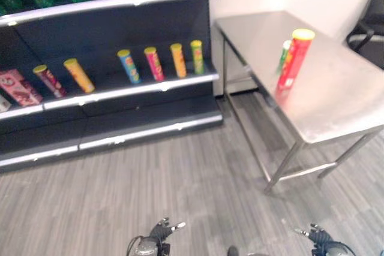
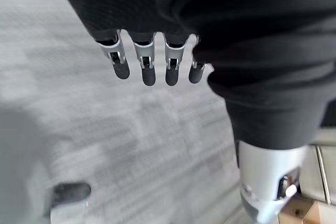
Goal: Put the goods on the table back onto the shelves and tidy them up.
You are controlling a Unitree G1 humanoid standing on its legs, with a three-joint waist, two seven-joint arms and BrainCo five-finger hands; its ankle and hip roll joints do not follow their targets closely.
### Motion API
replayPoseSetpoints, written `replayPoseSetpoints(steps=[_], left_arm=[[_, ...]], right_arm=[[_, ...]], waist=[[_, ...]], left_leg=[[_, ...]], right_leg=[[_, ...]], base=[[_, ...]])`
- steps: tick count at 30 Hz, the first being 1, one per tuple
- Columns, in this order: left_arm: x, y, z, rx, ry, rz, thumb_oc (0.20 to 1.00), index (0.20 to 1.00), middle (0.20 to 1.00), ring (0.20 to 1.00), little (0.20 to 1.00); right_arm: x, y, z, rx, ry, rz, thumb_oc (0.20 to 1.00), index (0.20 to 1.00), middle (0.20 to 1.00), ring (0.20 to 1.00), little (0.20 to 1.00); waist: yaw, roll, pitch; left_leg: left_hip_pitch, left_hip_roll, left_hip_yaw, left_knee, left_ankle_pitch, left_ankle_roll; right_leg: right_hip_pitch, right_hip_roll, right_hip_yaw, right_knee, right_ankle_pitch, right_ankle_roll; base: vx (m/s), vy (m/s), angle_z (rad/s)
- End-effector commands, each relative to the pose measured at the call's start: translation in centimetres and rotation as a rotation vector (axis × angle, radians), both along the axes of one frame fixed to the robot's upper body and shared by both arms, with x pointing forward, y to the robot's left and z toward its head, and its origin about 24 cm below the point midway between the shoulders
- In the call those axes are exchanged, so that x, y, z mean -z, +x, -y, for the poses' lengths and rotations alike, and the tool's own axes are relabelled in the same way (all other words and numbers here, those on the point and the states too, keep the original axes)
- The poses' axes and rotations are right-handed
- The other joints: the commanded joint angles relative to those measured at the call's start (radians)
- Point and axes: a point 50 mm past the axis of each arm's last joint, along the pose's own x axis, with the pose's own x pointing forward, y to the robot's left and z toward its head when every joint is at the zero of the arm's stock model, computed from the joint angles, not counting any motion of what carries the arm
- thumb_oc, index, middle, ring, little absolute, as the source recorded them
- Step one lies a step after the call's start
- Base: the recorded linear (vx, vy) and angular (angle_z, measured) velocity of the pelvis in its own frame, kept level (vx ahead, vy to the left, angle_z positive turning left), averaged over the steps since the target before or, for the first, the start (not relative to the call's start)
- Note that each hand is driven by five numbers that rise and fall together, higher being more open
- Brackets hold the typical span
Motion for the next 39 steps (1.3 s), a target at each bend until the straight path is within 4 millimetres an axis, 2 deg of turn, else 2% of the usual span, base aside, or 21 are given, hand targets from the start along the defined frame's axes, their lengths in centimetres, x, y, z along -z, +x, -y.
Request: replayPoseSetpoints(steps=[1,3,4,5,6,8,9,11,12,13,16,19,21,24,25,27,29,30,31,35,39], left_arm=[[-1.2,2.6,-0.9,0.017,0.033,0.088,1.0,1.0,1.0,1.0,1.0],[-1.2,2.5,-1.0,0.011,0.037,0.086,1.0,1.0,1.0,1.0,1.0],[-1.2,2.5,-1.0,0.011,0.037,0.086,1.0,1.0,1.0,1.0,1.0],[-1.0,2.1,-1.1,-0.002,0.039,0.079,1.0,1.0,1.0,1.0,1.0],[-1.0,2.1,-1.1,-0.002,0.04,0.079,1.0,1.0,1.0,1.0,1.0],[-1.0,1.8,-1.1,-0.011,0.042,0.082,1.0,1.0,1.0,1.0,1.0],[-1.0,1.7,-1.2,-0.02,0.041,0.082,1.0,1.0,1.0,1.0,1.0],[-0.9,1.6,-1.3,-0.025,0.042,0.077,1.0,1.0,1.0,1.0,1.0],[-0.7,0.8,-1.6,-0.05,0.042,0.056,1.0,1.0,1.0,1.0,1.0],[-0.5,0.3,-1.7,-0.062,0.041,0.038,1.0,1.0,1.0,1.0,1.0],[-0.2,-0.8,-1.8,-0.068,0.048,0.003,1.0,1.0,1.0,1.0,1.0],[-0.4,-0.6,-2.4,-0.051,0.069,0.005,1.0,1.0,1.0,1.0,1.0],[-0.7,0.0,-2.7,-0.06,0.075,0.028,1.0,1.0,1.0,1.0,1.0],[-1.4,1.6,-3.0,-0.057,0.081,0.087,1.0,1.0,1.0,1.0,1.0],[-1.4,1.6,-3.0,-0.057,0.081,0.087,1.0,1.0,1.0,1.0,1.0],[-1.9,2.5,-3.3,-0.047,0.091,0.115,1.0,1.0,1.0,1.0,1.0],[-2.0,2.8,-3.3,-0.034,0.095,0.119,1.0,1.0,1.0,1.0,1.0],[-2.0,2.8,-3.3,-0.024,0.1,0.116,1.0,1.0,1.0,1.0,1.0],[-1.9,2.9,-3.2,-0.008,0.103,0.104,1.0,1.0,1.0,1.0,1.0],[-1.7,2.4,-3.1,0.002,0.102,0.082,1.0,1.0,1.0,1.0,1.0],[-1.5,2.4,-2.6,0.022,0.096,0.08,1.0,1.0,1.0,1.0,1.0]], right_arm=[[-0.6,0.4,1.4,0.038,-0.035,0.02,1.0,1.0,1.0,1.0,1.0],[-0.4,0.2,1.2,0.032,-0.033,0.009,1.0,1.0,1.0,1.0,1.0],[-0.4,0.2,1.2,0.032,-0.033,0.009,1.0,1.0,1.0,1.0,1.0],[-0.3,0.0,1.0,0.024,-0.035,-0.003,1.0,1.0,1.0,1.0,1.0],[-0.3,0.0,1.0,0.024,-0.035,-0.002,1.0,1.0,1.0,1.0,1.0],[-0.2,0.0,0.8,-0.001,-0.044,-0.003,1.0,1.0,1.0,1.0,1.0],[-0.2,0.0,0.7,-0.008,-0.046,-0.008,1.0,1.0,1.0,1.0,1.0],[-0.1,-0.1,0.7,-0.008,-0.046,-0.015,1.0,1.0,1.0,1.0,1.0],[0.1,-0.4,0.6,-0.012,-0.047,-0.033,1.0,1.0,1.0,1.0,1.0],[0.2,-0.6,0.5,-0.026,-0.045,-0.048,1.0,1.0,1.0,1.0,1.0],[0.5,-1.2,0.1,-0.018,-0.028,-0.067,1.0,1.0,1.0,1.0,1.0],[0.8,-1.5,-0.6,-0.026,-0.002,-0.092,1.0,1.0,1.0,1.0,1.0],[0.9,-1.2,-0.9,-0.033,0.005,-0.089,1.0,1.0,1.0,1.0,1.0],[0.6,-0.2,-1.0,-0.049,0.006,-0.053,1.0,1.0,1.0,1.0,1.0],[0.6,-0.2,-1.0,-0.049,0.006,-0.053,1.0,1.0,1.0,1.0,1.0],[0.3,0.7,-1.0,-0.051,0.002,-0.02,1.0,1.0,1.0,1.0,1.0],[0.3,0.7,-1.2,-0.04,0.007,-0.016,1.0,1.0,1.0,1.0,1.0],[0.4,0.4,-1.3,-0.038,0.008,-0.024,1.0,1.0,1.0,1.0,1.0],[0.5,0.1,-0.9,-0.019,0.0,-0.042,1.0,1.0,1.0,1.0,1.0],[0.7,-0.5,-0.8,-0.003,0.001,-0.064,1.0,1.0,1.0,1.0,1.0],[0.9,-1.6,-0.5,0.027,0.001,-0.092,1.0,1.0,1.0,1.0,1.0]], waist=[[0.0,-0.004,0.103],[0.015,-0.01,0.107],[0.014,-0.011,0.106],[0.035,-0.001,0.111],[0.035,-0.002,0.11],[0.071,0.03,0.115],[0.077,0.031,0.119],[0.08,0.031,0.121],[0.089,0.035,0.119],[0.096,0.04,0.11],[0.102,0.048,0.086],[0.104,0.025,0.052],[0.108,0.018,0.043],[0.102,0.02,0.048],[0.103,0.02,0.048],[0.087,0.03,0.072],[0.072,0.045,0.091],[0.066,0.05,0.093],[0.043,0.054,0.101],[0.029,0.044,0.102],[0.021,0.026,0.096]], left_leg=[[0.093,-0.015,0.046,-0.339,0.045,0.072],[0.038,-0.032,0.041,-0.455,0.014,0.08],[0.037,-0.032,0.041,-0.456,0.015,0.08],[-0.004,-0.045,-0.003,-0.63,0.045,0.073],[-0.003,-0.046,-0.003,-0.636,0.049,0.074],[-0.047,-0.056,-0.115,-0.878,0.174,0.043],[-0.063,-0.058,-0.136,-0.932,0.19,0.032],[-0.093,-0.057,-0.141,-0.942,0.196,0.021],[-0.127,-0.046,-0.136,-0.942,0.211,0.012],[-0.119,-0.047,-0.148,-0.942,0.197,0.014],[-0.082,-0.044,-0.148,-0.942,0.244,0.009],[-0.035,-0.075,-0.088,-0.936,0.21,0.053],[-0.018,-0.097,-0.073,-0.932,0.186,0.08],[0.026,-0.132,-0.056,-0.942,0.146,0.121],[0.026,-0.132,-0.056,-0.942,0.146,0.121],[0.057,-0.146,-0.048,-0.942,0.12,0.143],[0.085,-0.147,-0.042,-0.942,0.094,0.153],[0.099,-0.146,-0.038,-0.942,0.079,0.153],[0.126,-0.155,-0.037,-0.942,0.052,0.145],[0.154,-0.161,-0.035,-0.942,0.032,0.139],[0.165,-0.169,-0.03,-0.942,0.019,0.135]], right_leg=[[-0.04,-0.058,0.047,0.004,-0.008,0.144],[-0.023,-0.073,0.057,0.004,-0.023,0.158],[-0.024,-0.073,0.057,0.004,-0.023,0.158],[0.005,-0.071,0.075,0.004,-0.042,0.169],[0.003,-0.073,0.075,0.004,-0.042,0.169],[0.05,-0.051,0.116,0.004,-0.073,0.175],[0.069,-0.051,0.132,0.004,-0.09,0.176],[0.082,-0.051,0.148,0.004,-0.095,0.176],[0.111,-0.05,0.182,0.004,-0.111,0.181],[0.12,-0.048,0.207,0.004,-0.117,0.189],[0.146,-0.075,0.248,0.004,-0.128,0.201],[0.149,-0.152,0.262,0.022,-0.121,0.248],[0.108,-0.172,0.271,0.102,-0.108,0.269],[0.006,-0.184,0.268,0.31,-0.019,0.305],[0.004,-0.185,0.268,0.312,-0.02,0.305],[-0.085,-0.197,0.243,0.468,0.073,0.308],[-0.154,-0.216,0.194,0.575,0.104,0.295],[-0.174,-0.223,0.161,0.559,0.081,0.282],[-0.194,-0.205,0.059,0.37,-0.006,0.26],[-0.197,-0.186,0.04,0.236,0.001,0.266],[-0.149,-0.179,0.078,0.144,0.019,0.271]], base=[[0.2,-0.001,-0.21],[0.14,0.035,-0.23],[0.22,0.086,-0.26],[0.16,0.067,-0.32],[0.28,0.105,-0.25],[0.38,0.119,-0.29],[0.41,0.122,-0.32],[0.26,0.084,-0.38],[0.35,0.15,-0.58],[0.49,0.24,-0.67],[0.39,0.271,-0.93],[0.38,0.321,-0.66],[0.2,0.206,-0.44],[0.13,0.187,-0.19],[0.05,0.138,0.01],[0.03,0.172,0.07],[0.08,0.215,0.02],[0.28,0.186,0.07],[0.3,0.11,0.14],[0.16,-0.004,0.11],[0.1,-0.036,0.04]])
